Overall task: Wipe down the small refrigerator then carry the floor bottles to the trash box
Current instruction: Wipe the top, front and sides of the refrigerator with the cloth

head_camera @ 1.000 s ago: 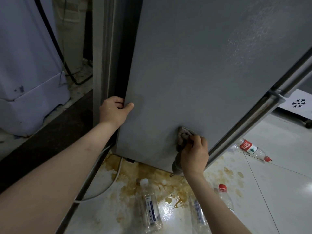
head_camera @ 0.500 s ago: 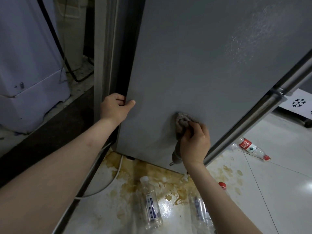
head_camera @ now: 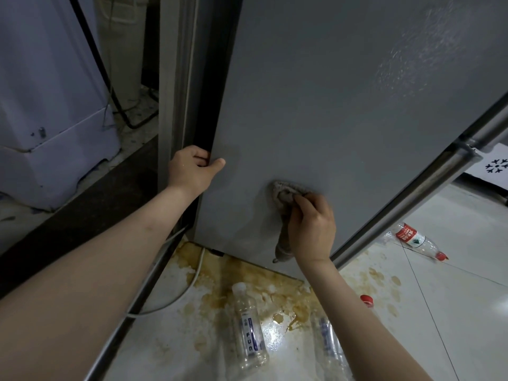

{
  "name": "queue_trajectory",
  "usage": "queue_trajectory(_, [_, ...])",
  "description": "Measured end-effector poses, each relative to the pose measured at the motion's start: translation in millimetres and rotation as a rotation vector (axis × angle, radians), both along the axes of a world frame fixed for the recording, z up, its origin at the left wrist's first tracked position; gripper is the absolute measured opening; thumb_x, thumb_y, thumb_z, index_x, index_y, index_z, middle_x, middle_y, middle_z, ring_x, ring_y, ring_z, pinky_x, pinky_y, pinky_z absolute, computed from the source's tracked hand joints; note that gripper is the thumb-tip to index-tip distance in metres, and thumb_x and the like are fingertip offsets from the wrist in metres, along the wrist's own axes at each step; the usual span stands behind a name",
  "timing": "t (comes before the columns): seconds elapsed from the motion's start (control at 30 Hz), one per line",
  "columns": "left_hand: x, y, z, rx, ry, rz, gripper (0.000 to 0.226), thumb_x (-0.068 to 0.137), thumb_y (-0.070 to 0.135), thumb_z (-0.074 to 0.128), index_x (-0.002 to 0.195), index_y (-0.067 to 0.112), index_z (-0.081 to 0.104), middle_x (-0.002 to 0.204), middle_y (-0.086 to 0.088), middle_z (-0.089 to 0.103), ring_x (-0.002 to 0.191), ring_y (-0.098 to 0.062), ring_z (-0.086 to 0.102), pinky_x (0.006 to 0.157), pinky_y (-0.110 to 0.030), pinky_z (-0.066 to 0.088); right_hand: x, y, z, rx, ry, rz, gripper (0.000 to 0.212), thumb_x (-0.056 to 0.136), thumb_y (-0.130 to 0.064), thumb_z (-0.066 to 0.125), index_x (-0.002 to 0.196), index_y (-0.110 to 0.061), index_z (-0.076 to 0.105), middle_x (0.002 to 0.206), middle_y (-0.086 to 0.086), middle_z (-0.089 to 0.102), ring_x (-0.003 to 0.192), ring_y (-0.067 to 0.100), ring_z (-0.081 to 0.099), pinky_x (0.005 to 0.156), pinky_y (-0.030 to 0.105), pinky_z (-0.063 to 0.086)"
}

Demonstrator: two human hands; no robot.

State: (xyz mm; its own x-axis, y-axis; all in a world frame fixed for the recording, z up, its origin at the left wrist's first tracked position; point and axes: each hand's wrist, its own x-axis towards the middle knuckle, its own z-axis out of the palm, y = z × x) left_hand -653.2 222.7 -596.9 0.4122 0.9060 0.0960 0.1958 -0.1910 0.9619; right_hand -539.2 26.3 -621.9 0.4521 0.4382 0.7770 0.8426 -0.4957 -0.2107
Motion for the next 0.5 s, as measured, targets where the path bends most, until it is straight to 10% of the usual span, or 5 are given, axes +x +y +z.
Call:
queue_trajectory(0.2, [-0.4, -1.9, 0.9, 0.012, 0.013, -0.006, 0.037, 0.079, 0.031, 0.073, 0.106, 0.009, 0.062, 0.100, -0.001, 0.061, 0.089, -0.010, 0.055, 0.072, -0.020, 0.041, 1.0, -8.0, -23.3, -0.228, -0.055, 0.005, 0.014, 0.068, 0.003, 0.068, 0.081, -0.001, 0.070, 0.083, 0.014, 0.062, 0.073, 0.035, 0.062, 0.036, 0.034, 0.048])
queue_trajectory(0.5, [-0.7, -0.8, 0.6, 0.014, -0.008, -0.013, 0.036, 0.079, 0.030, 0.073, 0.104, 0.007, 0.062, 0.105, -0.005, 0.063, 0.090, -0.010, 0.054, 0.071, -0.019, 0.040, -2.4, 8.9, 2.3, -0.031, -0.068, 0.007, 0.016, 0.077, -0.001, 0.062, 0.090, 0.000, 0.071, 0.084, 0.016, 0.063, 0.073, 0.036, 0.062, 0.043, 0.033, 0.049])
